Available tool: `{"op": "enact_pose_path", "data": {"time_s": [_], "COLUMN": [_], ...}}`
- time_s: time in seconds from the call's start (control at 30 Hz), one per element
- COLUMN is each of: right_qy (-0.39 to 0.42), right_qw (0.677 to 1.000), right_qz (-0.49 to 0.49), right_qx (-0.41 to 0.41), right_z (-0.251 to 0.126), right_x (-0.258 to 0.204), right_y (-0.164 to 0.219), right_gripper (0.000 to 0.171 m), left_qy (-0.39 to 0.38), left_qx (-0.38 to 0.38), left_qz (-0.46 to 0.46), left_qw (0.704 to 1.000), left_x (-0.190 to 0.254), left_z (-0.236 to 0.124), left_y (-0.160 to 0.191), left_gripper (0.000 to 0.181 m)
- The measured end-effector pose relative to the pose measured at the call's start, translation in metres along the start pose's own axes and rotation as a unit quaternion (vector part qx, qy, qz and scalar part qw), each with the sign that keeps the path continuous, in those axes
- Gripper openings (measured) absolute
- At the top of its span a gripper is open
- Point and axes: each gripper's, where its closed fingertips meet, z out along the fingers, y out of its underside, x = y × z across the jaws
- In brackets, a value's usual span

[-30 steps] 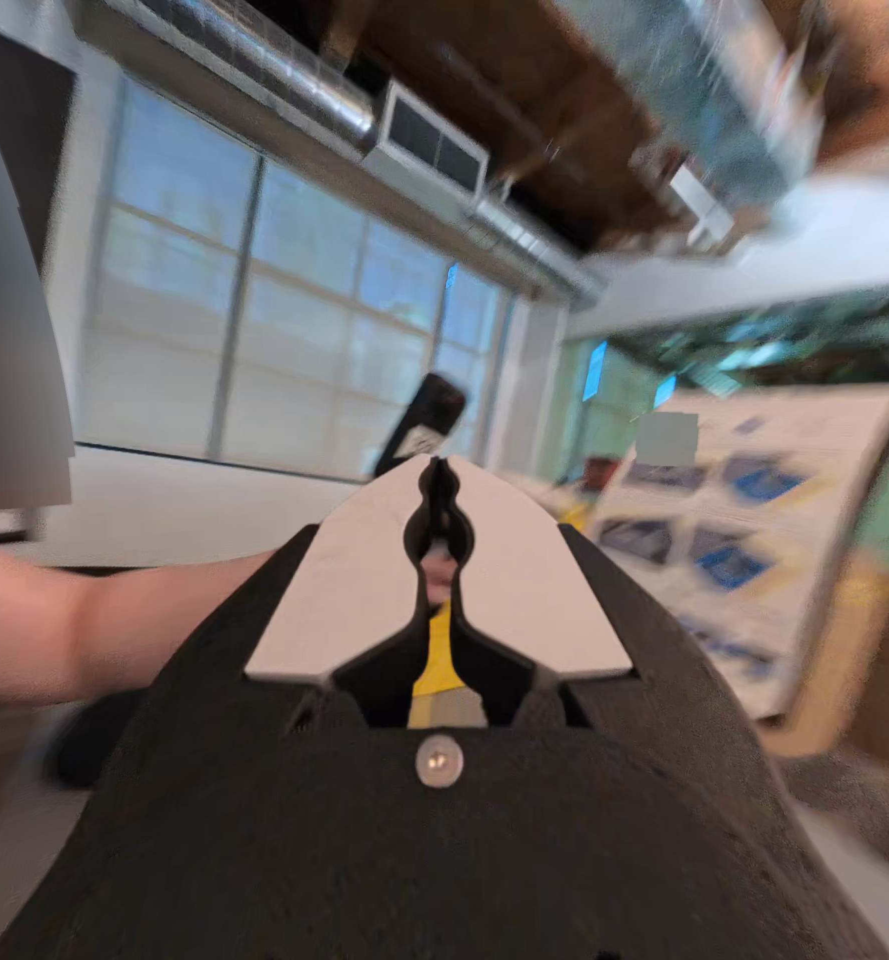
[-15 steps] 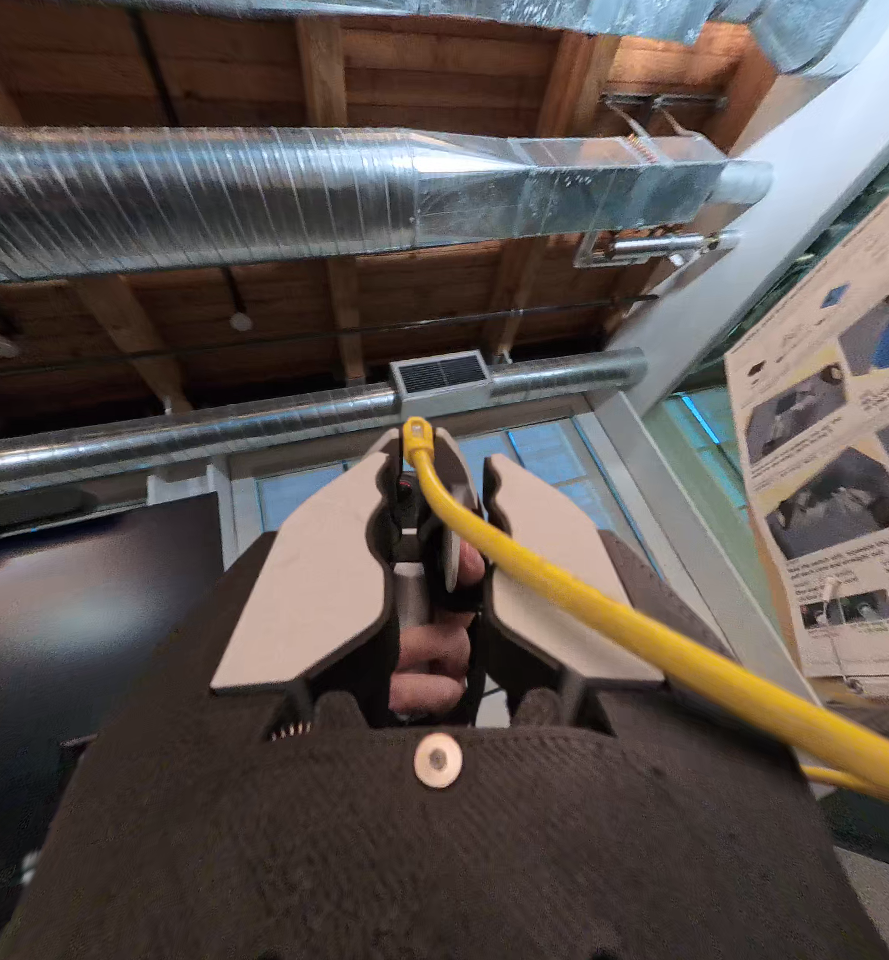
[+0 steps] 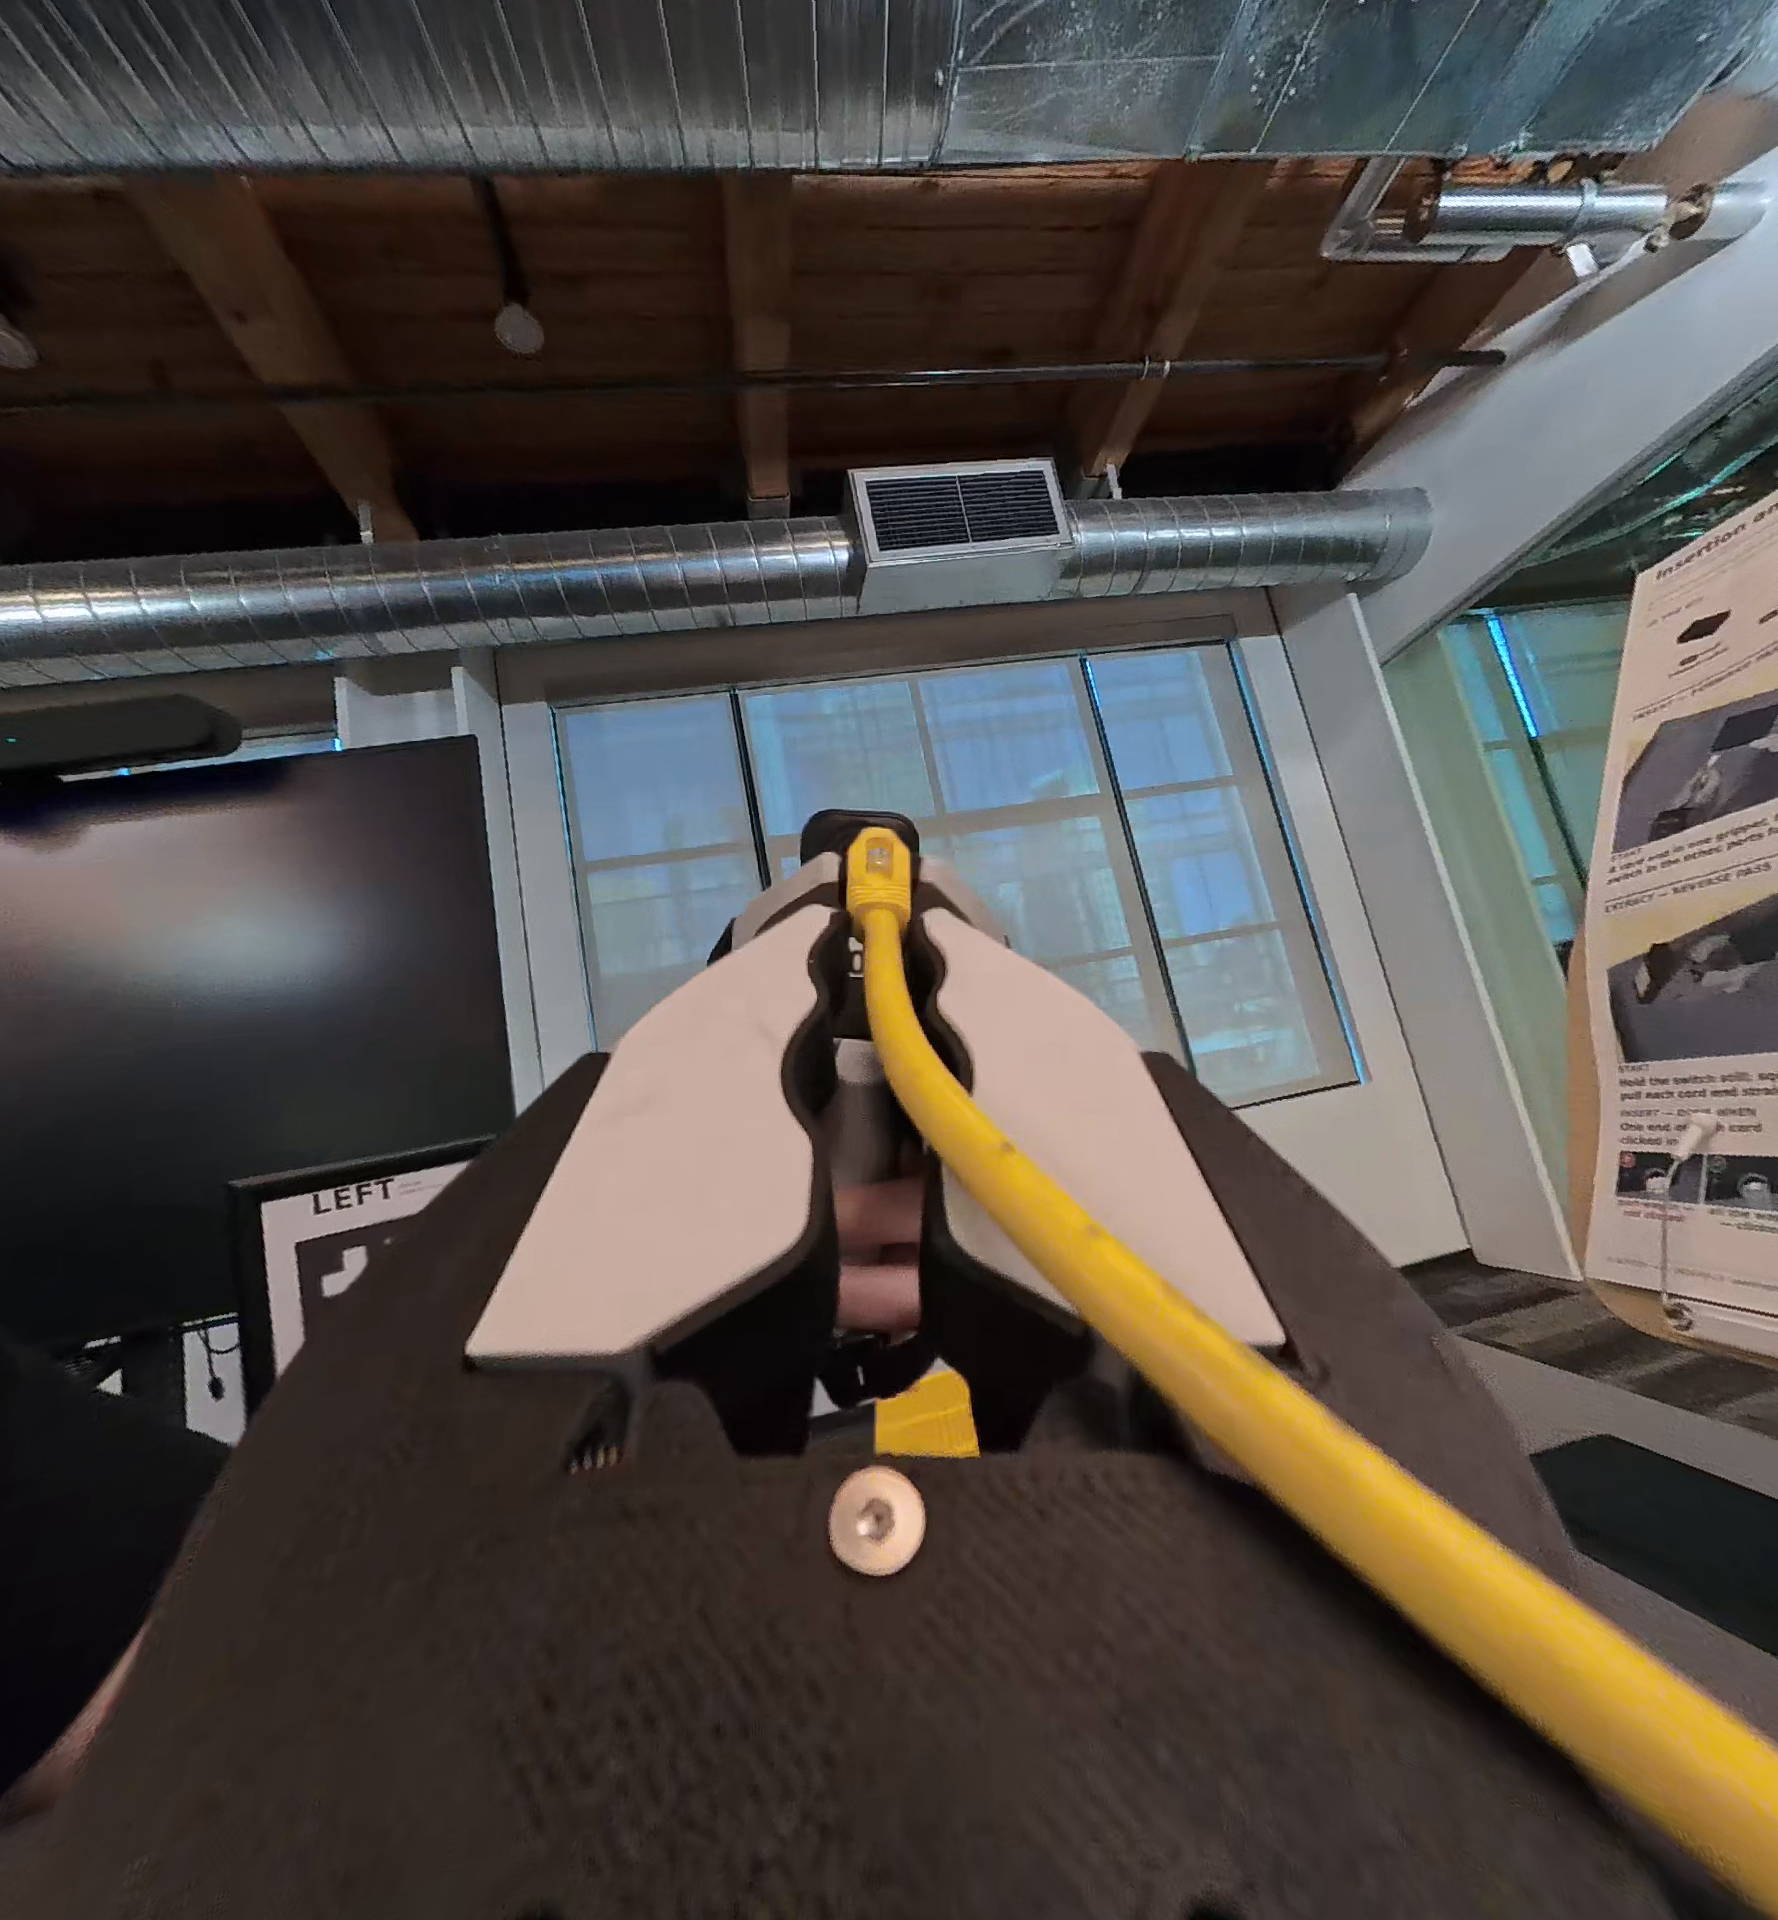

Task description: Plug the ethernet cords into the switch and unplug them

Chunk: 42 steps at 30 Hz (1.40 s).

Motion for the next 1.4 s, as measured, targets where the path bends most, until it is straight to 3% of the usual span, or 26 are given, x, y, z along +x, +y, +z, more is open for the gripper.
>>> {"op": "enact_pose_path", "data": {"time_s": [0.8, 0.93, 1.1, 1.4], "right_qy": [-0.028, -0.017, 0.038, 0.097], "right_qw": [0.999, 0.995, 0.966, 0.907], "right_qz": [0.019, -0.093, -0.253, -0.407], "right_qx": [-0.023, -0.022, -0.032, -0.037], "right_z": [-0.007, -0.008, -0.008, -0.009], "right_x": [-0.007, -0.016, -0.018, -0.016], "right_y": [0.003, 0.005, 0.010, 0.016], "right_gripper": [0.006, 0.006, 0.007, 0.006], "left_qy": [0.012, 0.029, 0.032, 0.055], "left_qx": [-0.019, -0.019, 0.003, 0.013], "left_qz": [0.020, 0.038, 0.015, -0.062], "left_qw": [1.000, 0.999, 0.999, 0.996], "left_x": [0.007, 0.015, 0.015, 0.012], "left_z": [-0.009, -0.010, -0.010, -0.004], "left_y": [0.005, 0.008, 0.010, 0.023], "left_gripper": [0.011, 0.011, 0.020, 0.016]}}
